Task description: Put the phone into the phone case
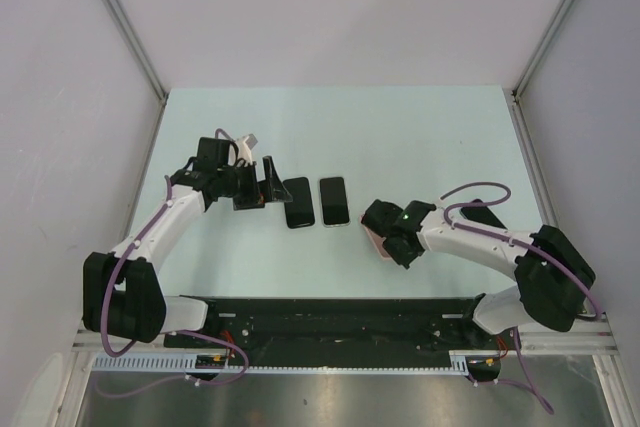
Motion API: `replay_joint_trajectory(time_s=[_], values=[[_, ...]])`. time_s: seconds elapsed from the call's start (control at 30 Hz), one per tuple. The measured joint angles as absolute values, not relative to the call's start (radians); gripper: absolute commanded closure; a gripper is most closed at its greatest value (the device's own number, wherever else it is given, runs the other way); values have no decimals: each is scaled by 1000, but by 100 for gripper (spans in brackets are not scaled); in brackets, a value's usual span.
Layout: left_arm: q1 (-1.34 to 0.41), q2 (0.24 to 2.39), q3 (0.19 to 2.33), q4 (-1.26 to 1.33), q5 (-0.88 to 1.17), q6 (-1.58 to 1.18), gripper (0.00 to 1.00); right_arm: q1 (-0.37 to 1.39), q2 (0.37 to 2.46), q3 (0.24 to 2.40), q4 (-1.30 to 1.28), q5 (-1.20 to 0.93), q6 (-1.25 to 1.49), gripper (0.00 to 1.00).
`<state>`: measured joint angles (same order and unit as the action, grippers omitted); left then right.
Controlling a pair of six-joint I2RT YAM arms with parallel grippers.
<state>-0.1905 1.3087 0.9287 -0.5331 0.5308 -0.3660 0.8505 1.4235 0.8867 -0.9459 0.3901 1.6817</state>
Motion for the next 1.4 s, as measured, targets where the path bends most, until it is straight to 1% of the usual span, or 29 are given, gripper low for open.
replay_joint_trajectory(time_s=[0.1,0.2,0.3,0.33,0.5,0.57,0.6,0.63,0.73,0.8,0.83,0.87,0.9,0.93,0.97,1.13,1.27,1.4], values=[[-191,1309,928,-533,531,-366,0,917,1424,880,-974,396,1785,100],[-193,1309,928,-533,530,-366,0,941,1430,878,-977,396,1827,100],[-194,1309,928,-533,531,-366,0,954,1447,877,-975,400,1849,96],[-194,1309,928,-533,531,-366,0,955,1455,877,-975,400,1852,93],[-196,1309,928,-533,530,-366,0,959,1474,877,-974,399,1855,87],[-197,1309,928,-533,530,-366,0,961,1476,877,-973,399,1850,82],[-197,1309,928,-533,530,-366,0,962,1476,877,-970,400,1844,77],[-197,1309,928,-533,530,-366,0,963,1476,877,-963,404,1827,67],[-197,1307,928,-533,530,-366,0,968,1469,876,-926,434,1766,59],[-198,1303,928,-533,531,-366,0,971,1446,875,-890,466,1694,53],[-199,1301,928,-533,531,-366,0,971,1428,873,-862,483,1628,47],[-199,1298,928,-533,531,-366,0,968,1410,872,-824,498,1554,42],[-199,1295,928,-533,531,-366,0,957,1394,872,-785,506,1479,35],[-199,1293,928,-533,531,-366,0,947,1382,872,-746,507,1406,23],[-200,1291,928,-532,532,-366,0,925,1373,873,-697,496,1302,18],[-204,1290,928,-532,542,-366,0,754,1369,902,-562,430,841,13],[-207,1288,927,-529,547,-366,1,635,1368,958,-542,386,534,16],[-207,1283,927,-525,550,-366,0,491,1368,1028,-548,334,311,14]])
